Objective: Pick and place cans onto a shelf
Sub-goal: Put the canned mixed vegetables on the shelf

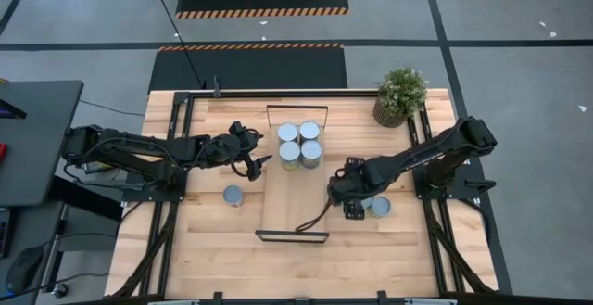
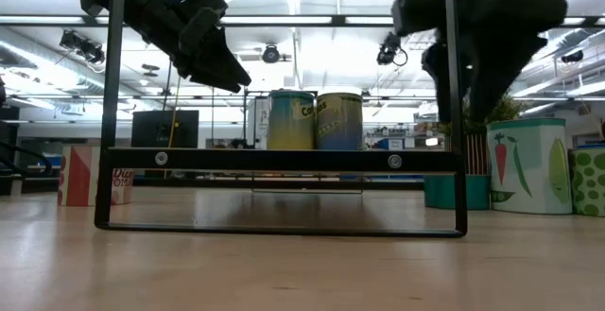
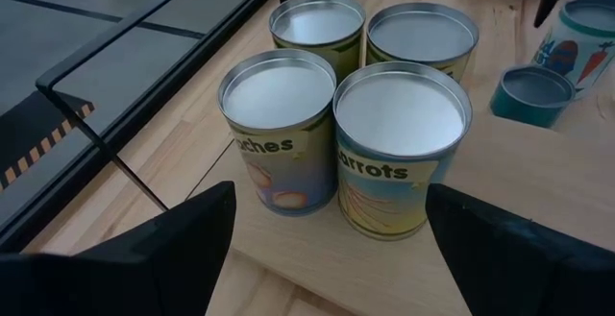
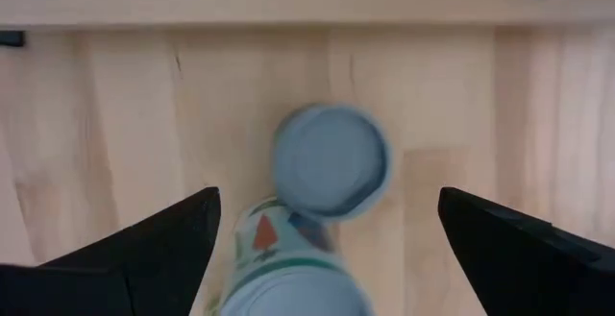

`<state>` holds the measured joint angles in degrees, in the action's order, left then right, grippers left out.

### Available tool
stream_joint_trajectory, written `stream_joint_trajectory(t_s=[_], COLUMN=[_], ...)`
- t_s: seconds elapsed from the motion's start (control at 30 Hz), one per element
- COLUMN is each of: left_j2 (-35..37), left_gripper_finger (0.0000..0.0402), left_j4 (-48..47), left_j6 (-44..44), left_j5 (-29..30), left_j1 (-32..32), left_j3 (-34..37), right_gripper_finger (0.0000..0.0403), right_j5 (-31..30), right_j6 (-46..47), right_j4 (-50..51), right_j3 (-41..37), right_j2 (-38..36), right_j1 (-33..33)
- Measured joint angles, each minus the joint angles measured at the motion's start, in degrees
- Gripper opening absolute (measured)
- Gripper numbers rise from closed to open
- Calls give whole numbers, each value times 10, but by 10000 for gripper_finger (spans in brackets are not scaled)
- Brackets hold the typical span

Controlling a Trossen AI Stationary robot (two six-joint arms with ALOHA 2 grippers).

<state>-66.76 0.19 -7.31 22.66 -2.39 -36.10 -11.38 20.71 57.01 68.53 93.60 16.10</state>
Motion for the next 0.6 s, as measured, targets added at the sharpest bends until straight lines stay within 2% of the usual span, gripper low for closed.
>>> stream_joint_trajectory(t_s=[0.37,0.6], left_j2=[0,0], left_gripper_finger=[345,345], left_j4=[0,0], left_j6=[0,0], left_j5=[0,0], left_j1=[0,0], left_j3=[0,0], right_gripper_finger=[398,397], right_j5=[21,42], right_j6=[73,86], right_j4=[-4,-4], right_j3=[-48,-72], right_j2=[0,0], right_j1=[6,6])
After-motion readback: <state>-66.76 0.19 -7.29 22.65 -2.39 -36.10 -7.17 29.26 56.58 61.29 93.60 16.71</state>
